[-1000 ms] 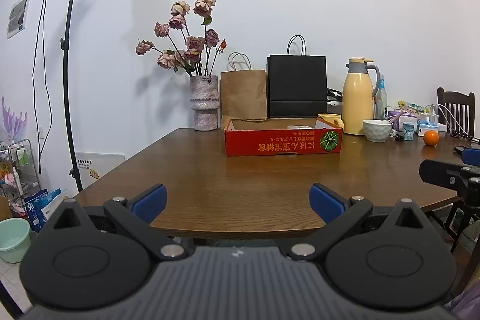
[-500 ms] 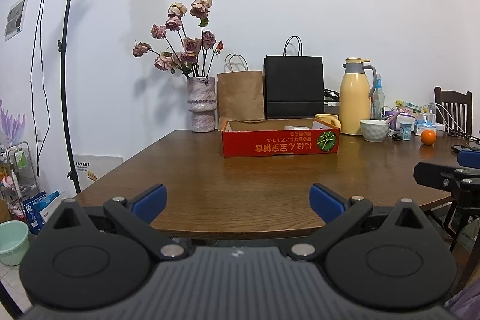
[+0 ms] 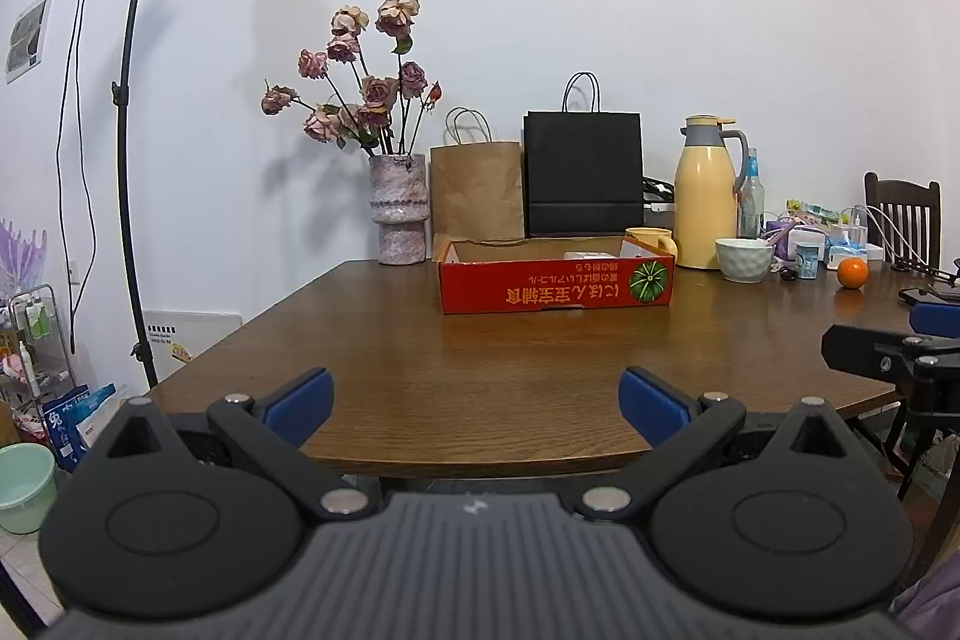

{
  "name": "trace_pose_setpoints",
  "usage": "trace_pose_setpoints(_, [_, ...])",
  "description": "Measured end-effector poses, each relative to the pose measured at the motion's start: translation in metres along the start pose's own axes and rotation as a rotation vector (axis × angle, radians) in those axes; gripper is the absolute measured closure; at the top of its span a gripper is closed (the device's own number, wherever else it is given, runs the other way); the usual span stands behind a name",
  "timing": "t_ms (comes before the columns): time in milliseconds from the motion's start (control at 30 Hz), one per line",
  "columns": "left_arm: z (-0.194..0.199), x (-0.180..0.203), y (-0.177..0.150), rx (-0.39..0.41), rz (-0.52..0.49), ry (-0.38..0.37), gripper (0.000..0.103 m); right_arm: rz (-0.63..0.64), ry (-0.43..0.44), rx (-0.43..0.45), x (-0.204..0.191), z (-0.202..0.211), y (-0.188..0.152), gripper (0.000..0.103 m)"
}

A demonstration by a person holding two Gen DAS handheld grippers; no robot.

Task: Organize rigid objects

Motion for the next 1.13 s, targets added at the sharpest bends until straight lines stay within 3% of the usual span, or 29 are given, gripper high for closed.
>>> trace_pose_setpoints(1133, [-0.0003,0.0039,-0.0008,0.001,-0.004,-0.009,0.0,-0.009,-0.003,-0.009,0.0006,-0.0005,-0.0027,0.0])
Point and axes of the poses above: each gripper's, at about its wrist camera, not at the fingertips, and z roughly against the way its jaws point, x to its right, y to its top, the point moved 3 cm from there along -z, roughly the way its jaws point, and after that the axes turned 5 degrees about x, right-handed, at the moved point
